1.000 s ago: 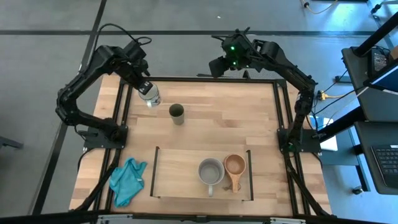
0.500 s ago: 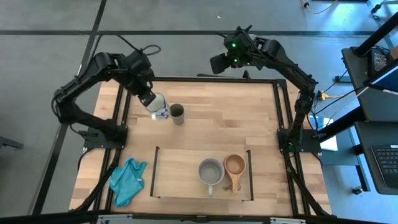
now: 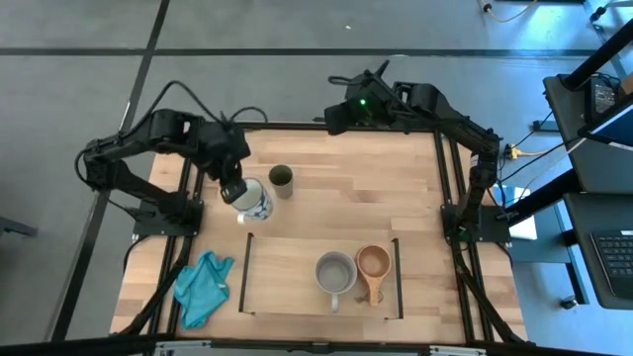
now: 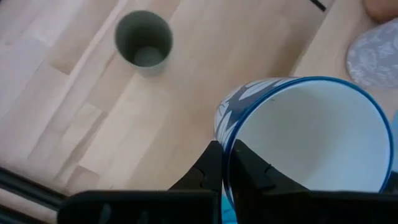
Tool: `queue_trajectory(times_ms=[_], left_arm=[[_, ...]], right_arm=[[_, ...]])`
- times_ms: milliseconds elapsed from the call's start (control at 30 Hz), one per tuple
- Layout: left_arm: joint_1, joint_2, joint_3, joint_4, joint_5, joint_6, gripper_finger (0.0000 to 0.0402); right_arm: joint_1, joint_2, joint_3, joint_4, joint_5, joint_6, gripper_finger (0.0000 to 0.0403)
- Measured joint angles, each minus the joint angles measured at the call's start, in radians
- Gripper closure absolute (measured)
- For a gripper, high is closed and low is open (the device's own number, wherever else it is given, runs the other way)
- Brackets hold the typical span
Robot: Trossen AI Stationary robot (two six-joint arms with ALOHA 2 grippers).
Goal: Stack small to large cups/mugs on shelf
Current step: Put the white mug on the shelf
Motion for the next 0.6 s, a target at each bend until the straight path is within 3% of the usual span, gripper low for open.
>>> queue_trajectory(times_ms=[300, 600], left_arm=[[-0.211, 0.005, 0.0, 0.157, -0.094, -0.247, 0.0395], [-0.381, 0.075, 0.0, 0.166, -0.185, -0.44, 0.0395]], right_arm=[[0.079, 0.0, 0.0, -0.033, 0.005, 0.007, 0.0279], [0.172, 0.0, 0.0, -0.061, 0.039, 0.012, 0.0279]])
